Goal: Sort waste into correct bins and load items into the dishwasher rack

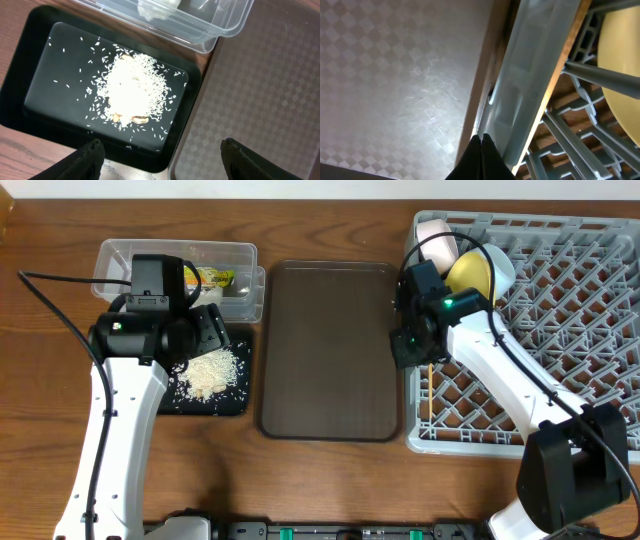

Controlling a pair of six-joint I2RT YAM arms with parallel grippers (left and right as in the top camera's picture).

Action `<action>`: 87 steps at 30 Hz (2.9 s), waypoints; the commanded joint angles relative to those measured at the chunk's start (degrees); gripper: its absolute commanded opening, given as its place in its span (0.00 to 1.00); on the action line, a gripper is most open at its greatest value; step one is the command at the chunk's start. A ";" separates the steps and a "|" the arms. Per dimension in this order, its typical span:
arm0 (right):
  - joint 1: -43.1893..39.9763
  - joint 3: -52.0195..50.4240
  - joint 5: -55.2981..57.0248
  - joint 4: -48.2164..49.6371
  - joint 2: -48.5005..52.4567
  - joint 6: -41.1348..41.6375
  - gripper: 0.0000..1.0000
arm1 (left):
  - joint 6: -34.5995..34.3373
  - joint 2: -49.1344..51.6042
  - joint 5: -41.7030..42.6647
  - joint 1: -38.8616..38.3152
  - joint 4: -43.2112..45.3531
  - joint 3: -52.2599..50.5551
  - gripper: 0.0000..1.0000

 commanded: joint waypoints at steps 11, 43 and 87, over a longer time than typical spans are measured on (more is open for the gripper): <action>-0.39 0.70 7.34 -1.51 0.28 2.19 0.01 | 0.55 -0.09 -0.46 -0.13 -0.13 0.39 0.78; -0.39 0.72 11.96 -3.41 0.28 4.79 0.01 | 0.57 -0.09 -0.46 -0.13 -0.15 0.39 0.78; -8.11 -4.02 0.46 5.92 -25.14 1.99 0.80 | 8.68 -11.47 -0.44 -2.47 1.62 -8.35 0.77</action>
